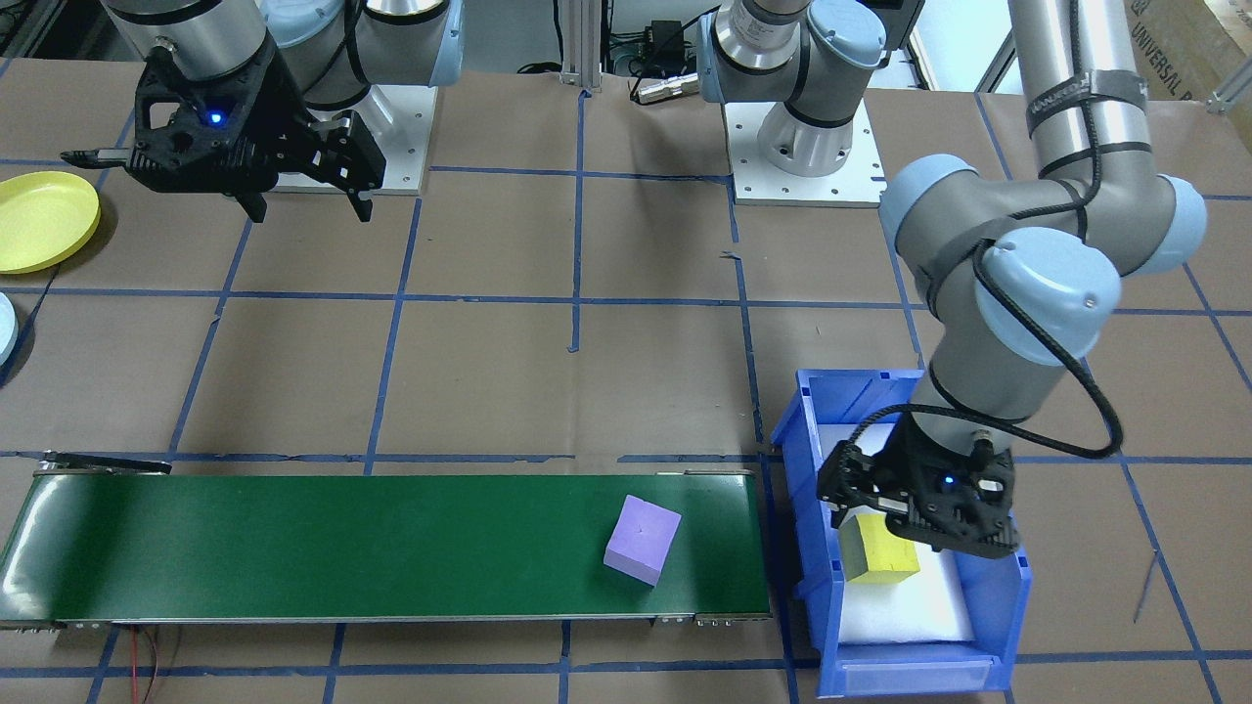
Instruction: Move block left to right into plate
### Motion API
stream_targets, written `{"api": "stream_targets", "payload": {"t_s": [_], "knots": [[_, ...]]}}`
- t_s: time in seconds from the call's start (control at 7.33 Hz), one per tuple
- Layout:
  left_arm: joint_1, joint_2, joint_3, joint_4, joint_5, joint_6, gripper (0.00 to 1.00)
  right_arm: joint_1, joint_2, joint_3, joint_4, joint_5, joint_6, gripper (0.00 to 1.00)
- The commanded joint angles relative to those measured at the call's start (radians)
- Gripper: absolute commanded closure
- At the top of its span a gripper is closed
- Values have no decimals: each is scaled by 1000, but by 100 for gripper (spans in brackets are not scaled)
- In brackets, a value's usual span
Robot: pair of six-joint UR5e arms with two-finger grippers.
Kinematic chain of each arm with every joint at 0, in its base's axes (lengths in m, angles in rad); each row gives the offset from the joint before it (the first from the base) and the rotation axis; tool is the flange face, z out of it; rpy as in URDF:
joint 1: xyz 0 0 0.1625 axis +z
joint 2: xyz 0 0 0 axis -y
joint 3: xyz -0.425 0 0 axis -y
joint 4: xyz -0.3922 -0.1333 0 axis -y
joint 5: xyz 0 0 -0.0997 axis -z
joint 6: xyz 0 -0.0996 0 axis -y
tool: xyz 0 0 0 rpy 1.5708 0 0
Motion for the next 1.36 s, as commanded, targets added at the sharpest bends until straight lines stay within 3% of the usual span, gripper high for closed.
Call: {"api": "stream_targets", "payload": {"t_s": [0.0,0.27,1.23], "knots": [[72,-65,9,11,-1,91,0,0,0,0,0,0,0,0],[75,-105,5,17,-3,79,0,0,0,0,0,2,0,0],[74,-101,3,11,-39,4,0,0,0,0,0,2,1,0]]}}
